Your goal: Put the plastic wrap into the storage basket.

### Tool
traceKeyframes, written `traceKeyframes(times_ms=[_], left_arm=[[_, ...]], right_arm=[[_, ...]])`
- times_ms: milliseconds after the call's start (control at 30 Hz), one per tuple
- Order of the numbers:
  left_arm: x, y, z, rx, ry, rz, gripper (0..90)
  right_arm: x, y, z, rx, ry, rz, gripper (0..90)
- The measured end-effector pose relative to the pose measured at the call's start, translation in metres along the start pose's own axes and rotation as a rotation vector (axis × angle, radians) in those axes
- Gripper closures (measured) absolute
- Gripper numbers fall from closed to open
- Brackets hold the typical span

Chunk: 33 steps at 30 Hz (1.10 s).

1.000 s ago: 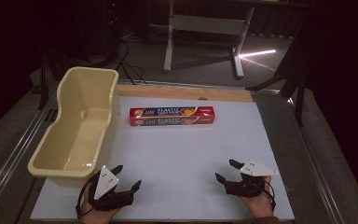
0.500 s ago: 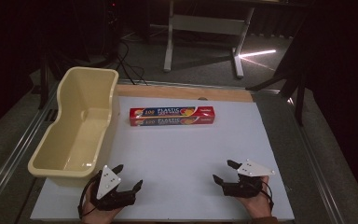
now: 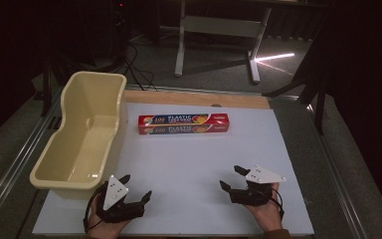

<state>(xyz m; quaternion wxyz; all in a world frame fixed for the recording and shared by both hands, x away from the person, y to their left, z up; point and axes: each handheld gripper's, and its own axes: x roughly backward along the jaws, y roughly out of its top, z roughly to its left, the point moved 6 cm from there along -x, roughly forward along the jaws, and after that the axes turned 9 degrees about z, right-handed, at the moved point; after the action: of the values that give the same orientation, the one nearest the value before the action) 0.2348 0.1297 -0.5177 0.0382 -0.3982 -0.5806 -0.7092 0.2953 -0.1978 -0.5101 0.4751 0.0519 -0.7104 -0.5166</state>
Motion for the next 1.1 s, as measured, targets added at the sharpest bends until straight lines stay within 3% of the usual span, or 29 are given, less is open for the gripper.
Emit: traceKeyframes(times_ms=[100, 367, 667, 933, 1100], left_arm=[[0.000, 0.000, 0.000, 0.002, 0.001, -0.001, 17.1], [0.002, 0.001, 0.000, 0.010, -0.007, -0.009, 16.9], [0.002, 0.001, -0.001, 0.009, -0.014, -0.010, 16.9], [0.002, 0.002, -0.001, 0.009, -0.018, -0.012, 16.9], [0.003, 0.002, -0.001, 0.018, -0.016, -0.020, 16.9]], right_arm=[[-0.002, 0.017, 0.001, -0.001, 0.008, -0.028, 31.7], [-0.016, 0.046, -0.002, 0.016, -0.013, -0.038, 42.1], [-0.035, 0.068, -0.008, 0.037, -0.010, -0.009, 50.8], [-0.050, 0.089, -0.026, 0.028, -0.010, 0.004, 56.2], [-0.069, 0.096, -0.042, 0.009, -0.025, 0.047, 55.4]])
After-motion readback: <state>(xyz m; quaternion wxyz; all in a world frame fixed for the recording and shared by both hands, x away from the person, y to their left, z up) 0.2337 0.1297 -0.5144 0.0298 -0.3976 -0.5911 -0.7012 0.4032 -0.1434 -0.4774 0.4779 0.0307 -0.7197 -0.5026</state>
